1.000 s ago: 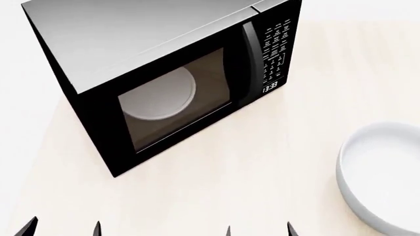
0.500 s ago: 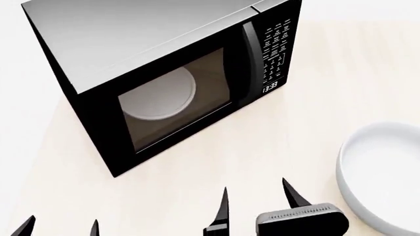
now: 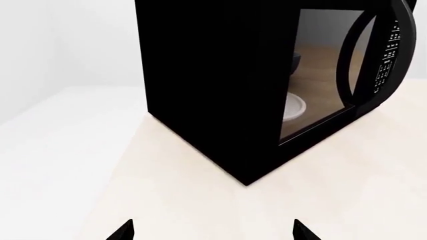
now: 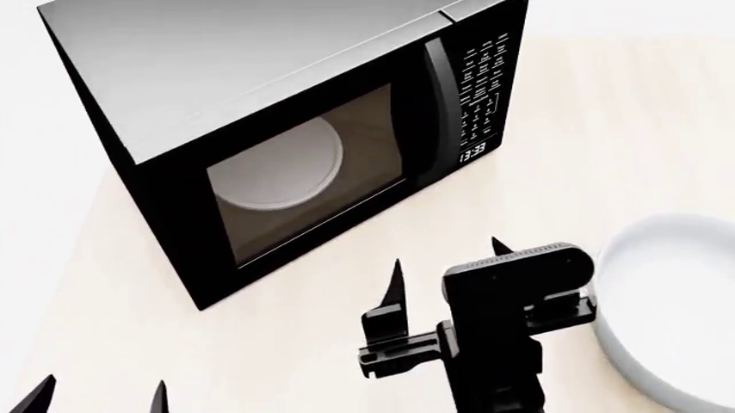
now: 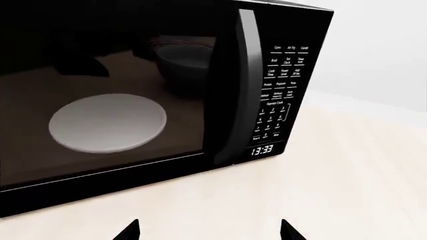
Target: Open the microwave.
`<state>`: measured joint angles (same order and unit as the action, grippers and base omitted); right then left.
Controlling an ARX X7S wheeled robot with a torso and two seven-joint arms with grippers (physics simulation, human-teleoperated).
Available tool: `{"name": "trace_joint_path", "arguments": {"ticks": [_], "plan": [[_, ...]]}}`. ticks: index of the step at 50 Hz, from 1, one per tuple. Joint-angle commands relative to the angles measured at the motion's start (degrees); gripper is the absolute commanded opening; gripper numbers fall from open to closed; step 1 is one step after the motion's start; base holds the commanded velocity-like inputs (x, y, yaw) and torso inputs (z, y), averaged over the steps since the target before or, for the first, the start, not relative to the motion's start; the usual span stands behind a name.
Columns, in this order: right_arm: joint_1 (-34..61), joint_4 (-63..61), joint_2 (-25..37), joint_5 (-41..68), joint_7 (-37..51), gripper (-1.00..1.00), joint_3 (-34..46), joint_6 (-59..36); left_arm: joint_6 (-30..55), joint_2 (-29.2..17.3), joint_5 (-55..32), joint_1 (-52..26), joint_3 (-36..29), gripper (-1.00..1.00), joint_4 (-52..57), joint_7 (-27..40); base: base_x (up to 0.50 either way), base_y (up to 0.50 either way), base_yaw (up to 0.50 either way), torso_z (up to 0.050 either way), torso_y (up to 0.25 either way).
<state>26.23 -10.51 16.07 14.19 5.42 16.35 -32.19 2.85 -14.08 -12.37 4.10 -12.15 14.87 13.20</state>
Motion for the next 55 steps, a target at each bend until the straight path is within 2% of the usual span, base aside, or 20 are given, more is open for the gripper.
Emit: {"name": "trace_joint_path", "arguments": {"ticks": [1, 22, 55], "plan": [[7.61, 6.28, -0.27, -0.30, -1.20, 1.00, 1.23, -3.29, -0.03, -0.35, -0.57, -0.03, -0.05, 1.00, 0.21, 0.23, 0.00, 0.00, 0.00, 0.000, 0.000], [17.35, 12.66, -0.95, -2.31, -0.51, 1.00, 3.12, -7.34, -0.16, -0.99, -1.31, -0.01, -0.33, 1.00, 0.50, 0.50, 0.00, 0.00, 0.00, 0.000, 0.000], [28.38, 30.18, -4.56, -4.52, -2.43, 1.00, 5.94, 0.74, -0.10, -1.86, -2.66, 0.12, -0.61, 1.00, 1.09, 0.99, 0.00, 0.00, 0.00, 0.000, 0.000]]}}
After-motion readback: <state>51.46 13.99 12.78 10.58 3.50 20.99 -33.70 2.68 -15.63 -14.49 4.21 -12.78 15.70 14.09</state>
